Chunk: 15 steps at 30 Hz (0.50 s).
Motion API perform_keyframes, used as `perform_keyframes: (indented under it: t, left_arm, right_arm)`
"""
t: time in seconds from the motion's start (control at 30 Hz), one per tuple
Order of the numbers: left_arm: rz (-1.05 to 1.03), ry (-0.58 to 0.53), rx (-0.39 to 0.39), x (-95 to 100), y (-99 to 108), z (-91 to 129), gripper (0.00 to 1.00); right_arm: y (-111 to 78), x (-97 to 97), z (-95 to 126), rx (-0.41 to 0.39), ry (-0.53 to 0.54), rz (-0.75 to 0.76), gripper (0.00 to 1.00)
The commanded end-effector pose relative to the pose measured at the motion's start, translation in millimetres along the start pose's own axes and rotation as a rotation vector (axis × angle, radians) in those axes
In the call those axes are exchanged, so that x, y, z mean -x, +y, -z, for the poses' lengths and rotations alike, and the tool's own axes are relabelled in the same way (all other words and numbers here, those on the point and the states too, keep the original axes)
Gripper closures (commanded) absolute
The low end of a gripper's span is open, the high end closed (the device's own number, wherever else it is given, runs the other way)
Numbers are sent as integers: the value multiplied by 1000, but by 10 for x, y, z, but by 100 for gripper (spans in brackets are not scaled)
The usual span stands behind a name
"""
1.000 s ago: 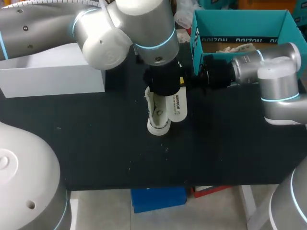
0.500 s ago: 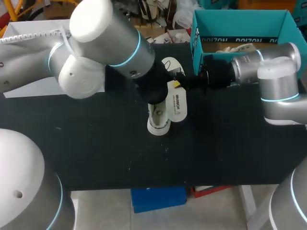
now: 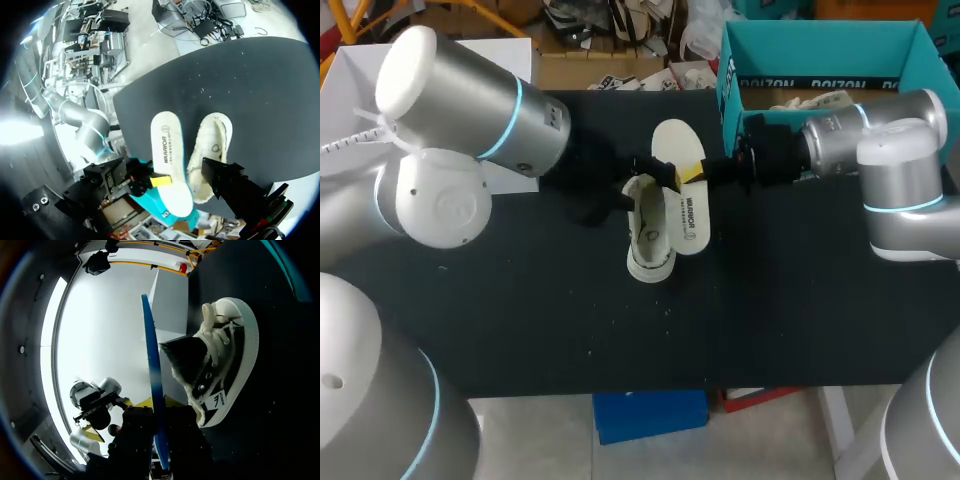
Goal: Take the shoe out of the shoebox, open the shoe tongue, remove and reinsert the insole, then place the shoe into the shoebox
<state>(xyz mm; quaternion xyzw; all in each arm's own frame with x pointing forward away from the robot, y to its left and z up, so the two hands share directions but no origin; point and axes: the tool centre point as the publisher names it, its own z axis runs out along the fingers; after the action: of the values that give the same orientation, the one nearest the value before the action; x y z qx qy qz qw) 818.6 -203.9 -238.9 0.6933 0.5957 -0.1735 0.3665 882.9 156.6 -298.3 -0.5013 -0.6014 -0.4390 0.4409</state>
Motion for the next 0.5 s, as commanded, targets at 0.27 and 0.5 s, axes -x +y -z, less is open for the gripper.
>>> perform_keyframes:
  t: [0.27,0.5]
  left_arm:
    - [67,-479,13,-54,-34,-40,0]
    - [157,-573,58,-130,14,-83,0]
  right_arm:
    - [8,0,-5,-1,-1,-1,100]
    - [8,0,-5,-1,-1,-1,100]
